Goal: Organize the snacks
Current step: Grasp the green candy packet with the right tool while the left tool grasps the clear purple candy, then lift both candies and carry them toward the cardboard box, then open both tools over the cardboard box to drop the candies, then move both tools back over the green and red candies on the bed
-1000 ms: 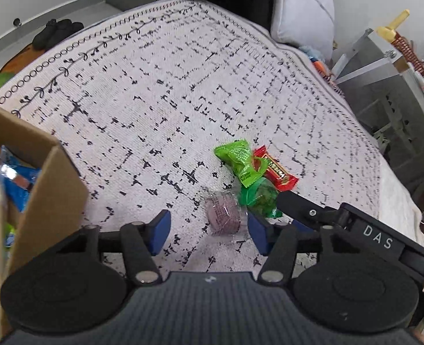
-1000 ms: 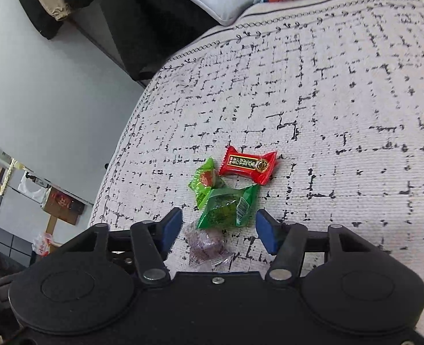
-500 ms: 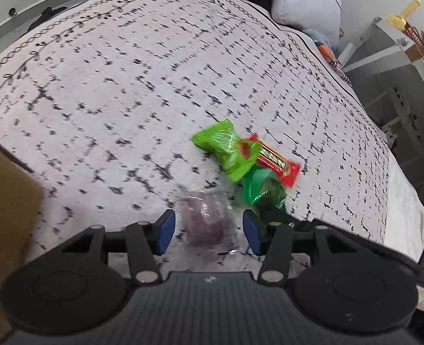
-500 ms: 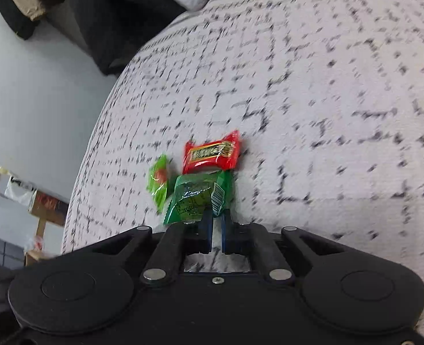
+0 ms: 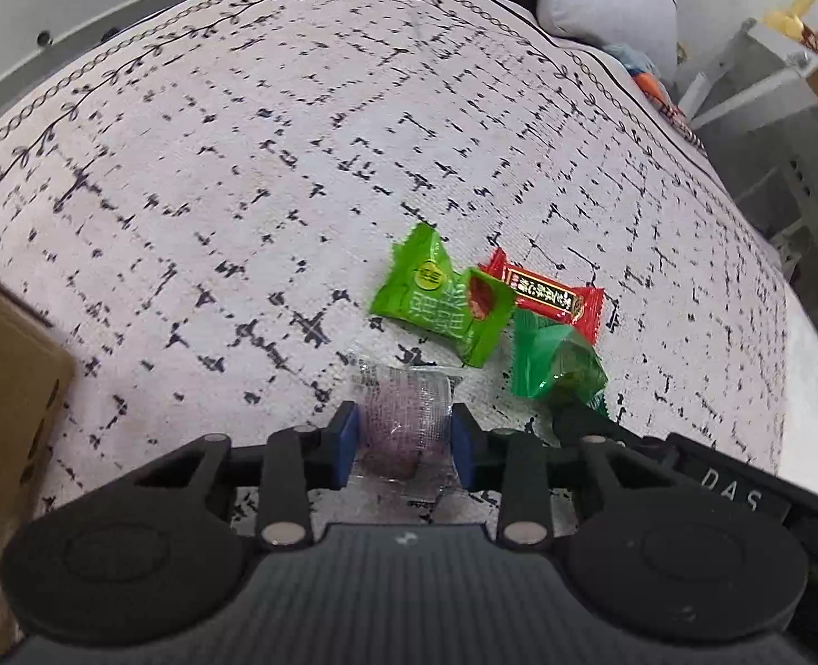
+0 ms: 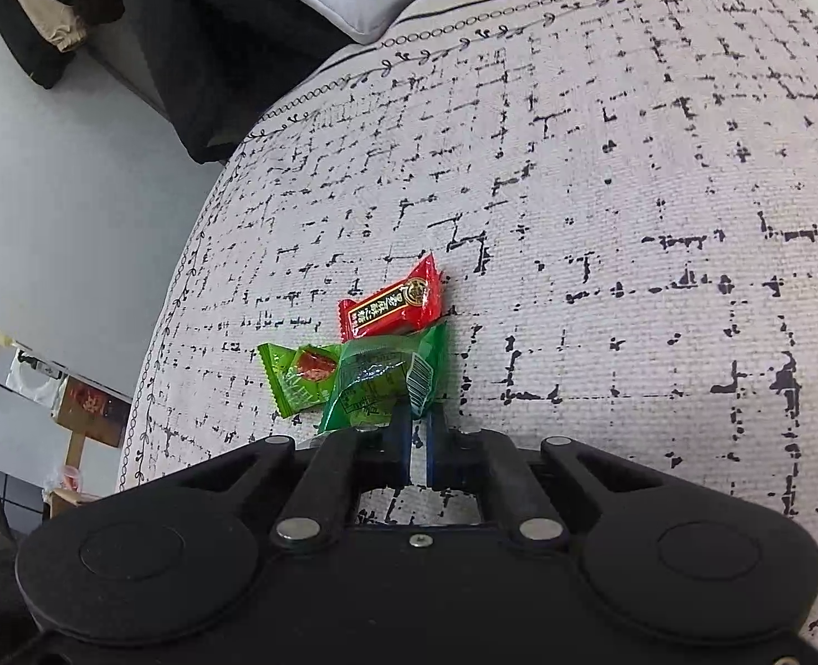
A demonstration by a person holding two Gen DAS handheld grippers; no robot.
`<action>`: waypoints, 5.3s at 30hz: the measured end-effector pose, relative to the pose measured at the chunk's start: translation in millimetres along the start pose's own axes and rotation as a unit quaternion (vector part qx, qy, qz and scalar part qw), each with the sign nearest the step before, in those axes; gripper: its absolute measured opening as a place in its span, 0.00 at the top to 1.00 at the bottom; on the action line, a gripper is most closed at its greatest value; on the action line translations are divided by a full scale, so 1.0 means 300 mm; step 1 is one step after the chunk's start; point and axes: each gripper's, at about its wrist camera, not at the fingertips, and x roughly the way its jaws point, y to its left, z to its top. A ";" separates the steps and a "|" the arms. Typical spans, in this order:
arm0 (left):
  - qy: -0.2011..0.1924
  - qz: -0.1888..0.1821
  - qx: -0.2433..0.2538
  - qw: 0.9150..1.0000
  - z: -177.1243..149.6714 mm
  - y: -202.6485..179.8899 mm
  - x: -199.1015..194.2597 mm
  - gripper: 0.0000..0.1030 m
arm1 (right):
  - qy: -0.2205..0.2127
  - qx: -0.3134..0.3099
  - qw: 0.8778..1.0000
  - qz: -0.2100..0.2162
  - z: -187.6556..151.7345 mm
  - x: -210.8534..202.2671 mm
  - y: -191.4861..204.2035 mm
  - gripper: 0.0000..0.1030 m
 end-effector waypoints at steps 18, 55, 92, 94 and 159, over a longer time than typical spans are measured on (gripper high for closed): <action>-0.064 -0.034 -0.013 0.997 -0.038 0.117 -0.342 0.69 | -0.047 -0.068 0.997 0.007 -0.082 -0.190 0.145 0.96; -0.140 -0.081 -0.052 0.986 -0.170 0.510 -0.745 0.69 | -0.106 -0.158 0.981 0.028 -0.362 -0.417 0.549 0.96; -0.109 -0.005 -0.120 0.987 -0.063 0.723 -0.667 0.34 | -0.051 -0.181 0.979 0.083 -0.429 -0.231 0.714 0.63; -0.107 0.001 -0.117 0.987 -0.061 0.708 -0.664 0.31 | -0.049 -0.175 0.980 0.078 -0.419 -0.239 0.697 0.63; -0.081 0.025 -0.002 0.996 -0.046 0.068 -0.364 0.00 | -0.075 -0.036 0.996 -0.025 -0.039 -0.325 0.024 0.03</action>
